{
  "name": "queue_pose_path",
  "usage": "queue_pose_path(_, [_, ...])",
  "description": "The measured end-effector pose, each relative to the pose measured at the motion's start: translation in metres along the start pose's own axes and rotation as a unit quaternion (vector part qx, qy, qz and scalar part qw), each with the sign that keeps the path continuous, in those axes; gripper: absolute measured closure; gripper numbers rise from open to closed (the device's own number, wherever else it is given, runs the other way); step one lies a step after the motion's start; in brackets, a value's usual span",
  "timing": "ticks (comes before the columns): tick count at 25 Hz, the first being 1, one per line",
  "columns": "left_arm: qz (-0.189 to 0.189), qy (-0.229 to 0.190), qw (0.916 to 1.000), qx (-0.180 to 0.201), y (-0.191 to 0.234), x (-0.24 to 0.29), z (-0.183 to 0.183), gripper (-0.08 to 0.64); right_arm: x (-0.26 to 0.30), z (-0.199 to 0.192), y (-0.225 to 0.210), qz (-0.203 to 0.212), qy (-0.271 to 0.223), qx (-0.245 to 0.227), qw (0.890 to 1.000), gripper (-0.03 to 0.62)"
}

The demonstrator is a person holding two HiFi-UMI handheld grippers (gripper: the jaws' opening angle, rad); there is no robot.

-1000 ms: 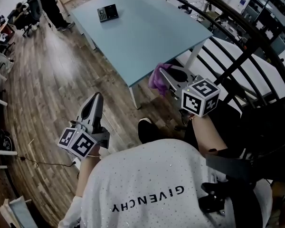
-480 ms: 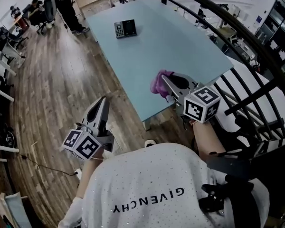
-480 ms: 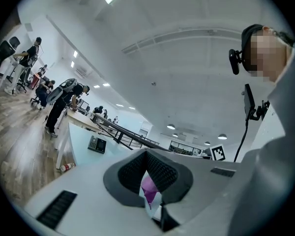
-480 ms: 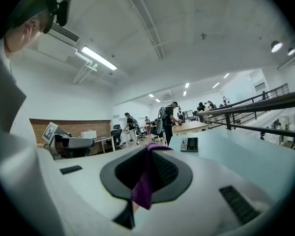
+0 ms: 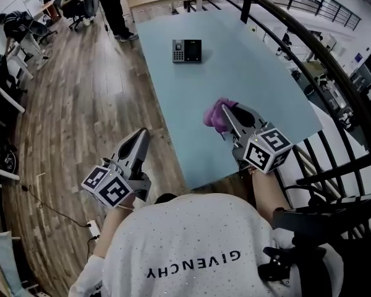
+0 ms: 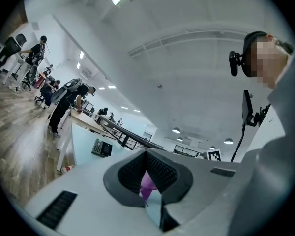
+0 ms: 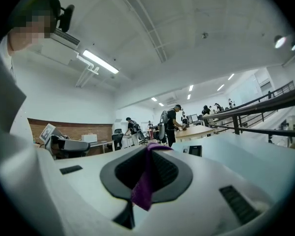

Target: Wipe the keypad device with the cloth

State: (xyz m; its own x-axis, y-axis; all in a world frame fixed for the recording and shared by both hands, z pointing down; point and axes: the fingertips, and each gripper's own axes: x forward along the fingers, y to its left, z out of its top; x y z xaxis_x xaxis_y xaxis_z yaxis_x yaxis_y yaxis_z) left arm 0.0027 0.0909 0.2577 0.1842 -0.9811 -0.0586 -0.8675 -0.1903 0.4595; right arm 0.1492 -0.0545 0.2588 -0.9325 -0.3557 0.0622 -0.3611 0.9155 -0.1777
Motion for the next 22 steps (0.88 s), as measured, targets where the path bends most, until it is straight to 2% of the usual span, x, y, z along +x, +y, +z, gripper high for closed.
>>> queue_pose_path(5, [0.009, 0.018, 0.9998, 0.005, 0.024, 0.018, 0.004, 0.56, 0.02, 0.021, -0.004, 0.027, -0.066, 0.013, 0.997, 0.569])
queue_pose_path(9, [0.004, 0.034, 0.9994, -0.002, 0.056, 0.052, 0.004, 0.56, 0.047, 0.013, -0.008, 0.041, -0.042, -0.012, 0.998, 0.569])
queue_pose_path(12, [-0.013, 0.056, 0.9983, -0.014, 0.08, 0.09, -0.001, 0.56, 0.063, 0.001, -0.026, 0.025, -0.016, -0.026, 0.999, 0.569])
queue_pose_path(17, [-0.049, 0.112, 0.9925, 0.006, 0.131, 0.146, -0.017, 0.56, 0.087, -0.025, -0.052, -0.011, -0.031, 0.029, 0.999, 0.569])
queue_pose_path(22, [-0.084, 0.15, 0.985, -0.007, 0.194, 0.213, -0.033, 0.56, 0.137, -0.05, -0.09, -0.056, -0.02, 0.058, 0.997, 0.569])
